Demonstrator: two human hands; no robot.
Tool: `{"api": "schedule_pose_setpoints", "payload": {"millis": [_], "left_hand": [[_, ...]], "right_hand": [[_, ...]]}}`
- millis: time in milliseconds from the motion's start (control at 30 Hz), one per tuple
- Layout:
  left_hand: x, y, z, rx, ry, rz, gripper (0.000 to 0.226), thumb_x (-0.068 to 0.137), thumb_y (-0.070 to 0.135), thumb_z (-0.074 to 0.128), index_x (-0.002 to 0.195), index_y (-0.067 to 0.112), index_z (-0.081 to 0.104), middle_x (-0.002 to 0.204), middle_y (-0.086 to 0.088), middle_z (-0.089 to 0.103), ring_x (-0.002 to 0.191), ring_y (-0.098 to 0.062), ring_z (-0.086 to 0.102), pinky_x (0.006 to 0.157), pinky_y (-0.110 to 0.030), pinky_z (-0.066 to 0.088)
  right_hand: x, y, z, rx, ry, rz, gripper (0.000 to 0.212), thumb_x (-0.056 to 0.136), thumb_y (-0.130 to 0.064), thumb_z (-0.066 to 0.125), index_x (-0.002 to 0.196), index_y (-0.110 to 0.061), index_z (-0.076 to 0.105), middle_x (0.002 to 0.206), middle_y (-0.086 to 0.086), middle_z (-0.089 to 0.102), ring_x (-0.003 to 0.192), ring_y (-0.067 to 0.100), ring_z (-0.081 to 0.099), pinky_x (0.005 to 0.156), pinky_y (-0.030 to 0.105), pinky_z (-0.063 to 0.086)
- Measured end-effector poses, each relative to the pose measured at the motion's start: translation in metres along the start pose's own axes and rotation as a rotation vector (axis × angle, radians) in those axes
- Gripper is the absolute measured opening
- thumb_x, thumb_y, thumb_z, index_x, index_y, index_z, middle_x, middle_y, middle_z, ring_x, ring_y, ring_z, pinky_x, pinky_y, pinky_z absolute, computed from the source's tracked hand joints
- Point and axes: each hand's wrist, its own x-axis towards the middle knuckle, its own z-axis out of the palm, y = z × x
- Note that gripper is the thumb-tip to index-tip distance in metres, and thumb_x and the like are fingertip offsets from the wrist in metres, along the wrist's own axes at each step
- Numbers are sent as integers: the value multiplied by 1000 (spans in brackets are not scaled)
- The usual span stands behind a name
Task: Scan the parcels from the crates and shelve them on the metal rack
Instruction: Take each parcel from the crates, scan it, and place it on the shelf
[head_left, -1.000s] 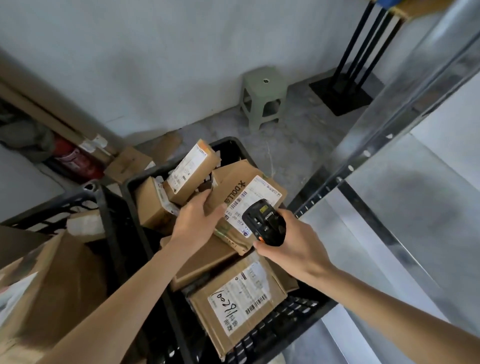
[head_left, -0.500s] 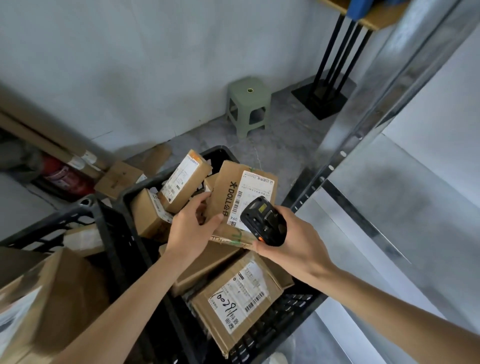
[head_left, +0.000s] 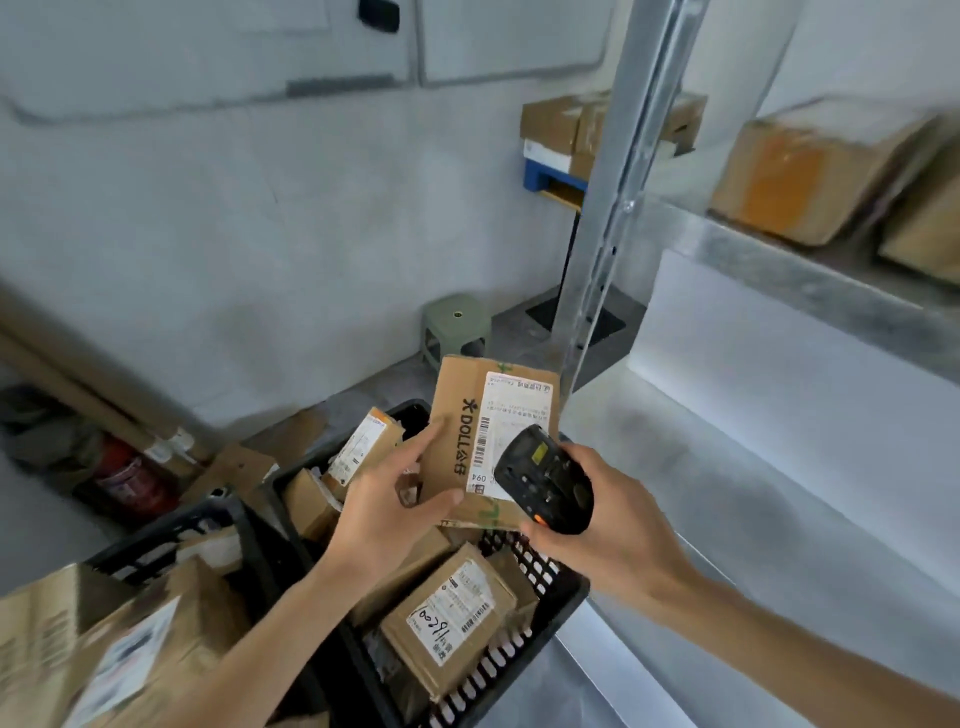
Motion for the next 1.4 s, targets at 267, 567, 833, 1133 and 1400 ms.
{"api": "schedule_pose_setpoints", "payload": {"millis": [267, 567, 833, 1133, 1400], "left_hand": [[-99, 120, -14, -1, -19, 142, 84, 78, 27, 87, 141, 62, 42, 112, 23, 70, 96, -1, 71, 80, -30, 62], [-186, 239, -28, -108, -130, 301, 87, 74, 11, 89, 139, 56, 51, 114, 20, 73, 104, -8, 72, 83, -31, 62], [-234, 308, -45, -127, -188, 516, 85, 73, 21, 90, 138, 59, 50, 119, 22, 65, 109, -11, 67, 87, -36, 62], [-310, 349, -68, -151, -203, 706, 87, 72, 21, 90, 137, 61, 48, 121, 21, 62, 105, -1, 65, 88, -29, 60], [-350, 394, -77, -156, -204, 880, 87, 71, 12, 90, 136, 53, 50, 122, 23, 59, 102, -1, 63, 82, -19, 59]], "right_hand": [[-123, -46, -105, 16, 98, -67, 72, 66, -60, 77, 131, -49, 47, 112, -33, 66, 103, -5, 65, 90, 36, 58], [-257, -100, -204, -139, 242, -75, 75, 70, -63, 82, 132, -54, 41, 115, -36, 61, 106, -2, 61, 84, 23, 56], [-358, -156, -260, -299, 404, -34, 74, 69, -61, 82, 132, -49, 44, 111, -30, 63, 98, -1, 61, 70, 15, 48], [-468, -209, -276, -533, 456, -31, 74, 75, -65, 74, 138, -48, 39, 122, -26, 58, 96, -1, 56, 68, 13, 45], [-535, -240, -311, -887, 460, 9, 87, 89, -74, 52, 157, -32, 19, 138, -14, 44, 114, 12, 55, 77, 29, 51]]}}
